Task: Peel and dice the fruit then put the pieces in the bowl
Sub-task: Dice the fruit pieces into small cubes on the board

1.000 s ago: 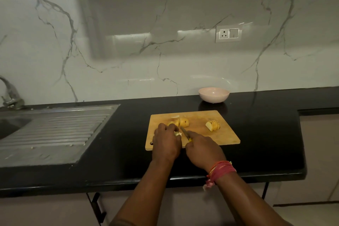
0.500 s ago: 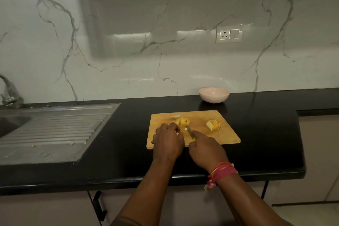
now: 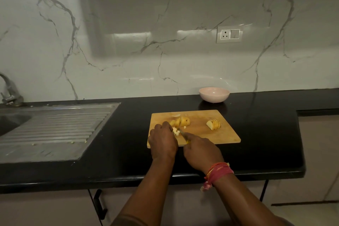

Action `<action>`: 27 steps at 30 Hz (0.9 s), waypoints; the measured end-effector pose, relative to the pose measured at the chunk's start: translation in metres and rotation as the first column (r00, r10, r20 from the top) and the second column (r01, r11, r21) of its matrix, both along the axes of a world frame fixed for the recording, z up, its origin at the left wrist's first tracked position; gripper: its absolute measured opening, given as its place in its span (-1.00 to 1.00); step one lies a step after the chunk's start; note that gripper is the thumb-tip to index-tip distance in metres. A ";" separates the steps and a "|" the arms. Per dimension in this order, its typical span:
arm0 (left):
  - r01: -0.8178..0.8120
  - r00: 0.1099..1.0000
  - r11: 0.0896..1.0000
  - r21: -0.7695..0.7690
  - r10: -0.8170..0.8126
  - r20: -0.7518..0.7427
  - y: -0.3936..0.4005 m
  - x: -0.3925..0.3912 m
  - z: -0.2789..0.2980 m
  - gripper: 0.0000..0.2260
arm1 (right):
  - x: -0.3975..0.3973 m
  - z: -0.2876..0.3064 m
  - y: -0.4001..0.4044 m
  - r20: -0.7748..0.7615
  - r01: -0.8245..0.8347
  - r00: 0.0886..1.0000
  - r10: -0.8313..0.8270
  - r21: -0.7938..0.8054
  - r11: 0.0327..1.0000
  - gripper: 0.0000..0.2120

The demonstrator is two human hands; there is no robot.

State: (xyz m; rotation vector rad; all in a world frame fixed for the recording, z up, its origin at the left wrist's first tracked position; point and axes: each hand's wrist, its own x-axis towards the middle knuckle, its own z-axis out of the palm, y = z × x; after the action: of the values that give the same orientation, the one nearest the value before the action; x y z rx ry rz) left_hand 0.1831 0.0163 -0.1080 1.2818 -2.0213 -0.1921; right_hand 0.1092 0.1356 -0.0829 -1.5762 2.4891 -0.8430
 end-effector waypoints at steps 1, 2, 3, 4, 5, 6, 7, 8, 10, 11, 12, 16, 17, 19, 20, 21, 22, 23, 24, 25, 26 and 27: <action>-0.013 1.000 1.000 -0.001 0.013 -0.003 -0.001 0.001 0.000 -0.90 | 0.000 0.000 0.000 -0.003 -0.016 1.000 0.016 -0.008 1.000 -0.50; -0.024 1.000 1.000 -0.003 0.024 -0.003 -0.001 0.001 0.000 -0.89 | 0.000 -0.001 0.000 0.002 -0.017 1.000 0.017 -0.019 1.000 -0.50; -0.033 0.999 0.999 0.001 0.033 -0.003 -0.001 0.002 0.001 -0.88 | -0.002 -0.001 0.000 0.017 -0.002 1.000 0.003 -0.031 1.000 -0.50; -0.038 0.999 0.999 0.008 0.038 -0.008 -0.001 0.003 0.001 -0.87 | -0.004 -0.001 0.000 0.038 0.024 0.999 -0.023 -0.038 0.999 -0.50; -0.037 0.999 0.999 0.014 0.037 -0.021 -0.001 0.004 0.001 -0.87 | -0.006 -0.001 0.001 0.058 0.052 0.997 -0.050 -0.039 0.998 -0.50; -0.029 0.999 0.999 0.019 0.030 -0.037 0.000 0.003 0.001 -0.87 | -0.008 -0.002 0.001 0.070 0.079 0.995 -0.076 -0.032 0.996 -0.50; -0.012 0.998 1.000 0.028 0.014 -0.061 0.001 0.003 0.001 -0.87 | -0.010 -0.002 0.001 0.073 0.101 0.992 -0.099 -0.021 0.995 -0.51; 0.017 0.996 0.999 0.043 -0.013 -0.091 0.002 0.003 0.002 -0.85 | -0.011 -0.002 0.001 0.071 0.118 0.991 -0.117 -0.010 0.993 -0.51; 0.102 0.988 0.992 0.078 -0.092 -0.121 0.004 0.002 0.001 -0.75 | -0.010 -0.001 0.000 0.057 0.109 0.992 -0.110 0.009 0.994 -0.50; 0.131 0.987 0.987 0.089 -0.121 -0.104 0.004 0.001 0.000 -0.71 | -0.009 -0.001 0.000 0.046 0.076 0.996 -0.077 0.017 0.997 -0.49; 0.139 0.988 0.986 0.093 -0.132 -0.075 0.005 0.001 0.000 -0.68 | -0.006 0.000 -0.001 0.043 0.037 0.998 -0.037 0.020 0.999 -0.50; 0.108 0.994 0.992 0.066 -0.108 -0.008 -0.001 0.000 -0.003 -0.74 | -0.011 0.002 0.000 0.081 0.036 0.996 -0.035 -0.013 0.999 -0.51; 0.099 0.995 0.993 0.057 -0.099 0.001 -0.002 0.000 -0.003 -0.77 | -0.013 0.002 0.000 0.084 0.060 0.995 -0.059 -0.015 0.998 -0.50; 0.083 0.997 0.995 0.053 -0.083 -0.001 -0.004 -0.001 -0.005 -0.81 | -0.013 0.002 -0.001 0.067 0.064 0.996 -0.064 0.003 0.998 -0.49; 0.077 0.997 0.996 0.055 -0.076 -0.011 -0.005 -0.002 -0.004 -0.82 | -0.010 0.002 -0.001 0.052 0.036 0.998 -0.037 0.010 0.999 -0.49; 0.074 0.997 0.996 0.057 -0.073 -0.017 -0.006 -0.002 -0.003 -0.84 | -0.007 0.001 -0.001 0.041 -0.003 0.999 0.002 0.011 1.000 -0.49; 0.074 0.997 0.996 0.057 -0.073 -0.020 -0.007 -0.003 -0.002 -0.85 | -0.004 0.001 -0.002 0.039 -0.041 0.998 0.040 0.001 0.999 -0.50; 0.077 0.997 0.995 0.058 -0.076 -0.020 -0.008 -0.003 -0.002 -0.86 | -0.002 0.001 -0.003 0.043 -0.066 0.997 0.066 -0.012 0.998 -0.51; 0.081 0.997 0.995 0.058 -0.080 -0.024 -0.008 -0.002 -0.002 -0.87 | -0.002 0.001 -0.004 0.051 -0.072 0.996 0.074 -0.026 0.997 -0.52; 0.084 0.996 0.995 0.058 -0.081 -0.039 -0.008 -0.002 -0.002 -0.86 | -0.003 0.001 -0.005 0.059 -0.063 0.996 0.065 -0.033 0.997 -0.51; 0.086 0.995 0.995 0.059 -0.083 -0.062 -0.008 -0.001 -0.002 -0.85 | -0.005 0.001 -0.006 0.065 -0.048 0.997 0.050 -0.034 0.998 -0.50; 0.088 0.993 0.994 0.061 -0.083 -0.089 -0.009 0.000 -0.001 -0.83 | -0.007 0.001 -0.007 0.066 -0.035 0.997 0.037 -0.029 0.999 -0.50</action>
State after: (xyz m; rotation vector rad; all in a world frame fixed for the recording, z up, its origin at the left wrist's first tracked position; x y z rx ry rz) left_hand 0.1826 0.0072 -0.1092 1.2059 -2.0116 -0.3500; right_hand 0.1022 0.1287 -0.0819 -1.5686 2.4066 -0.9130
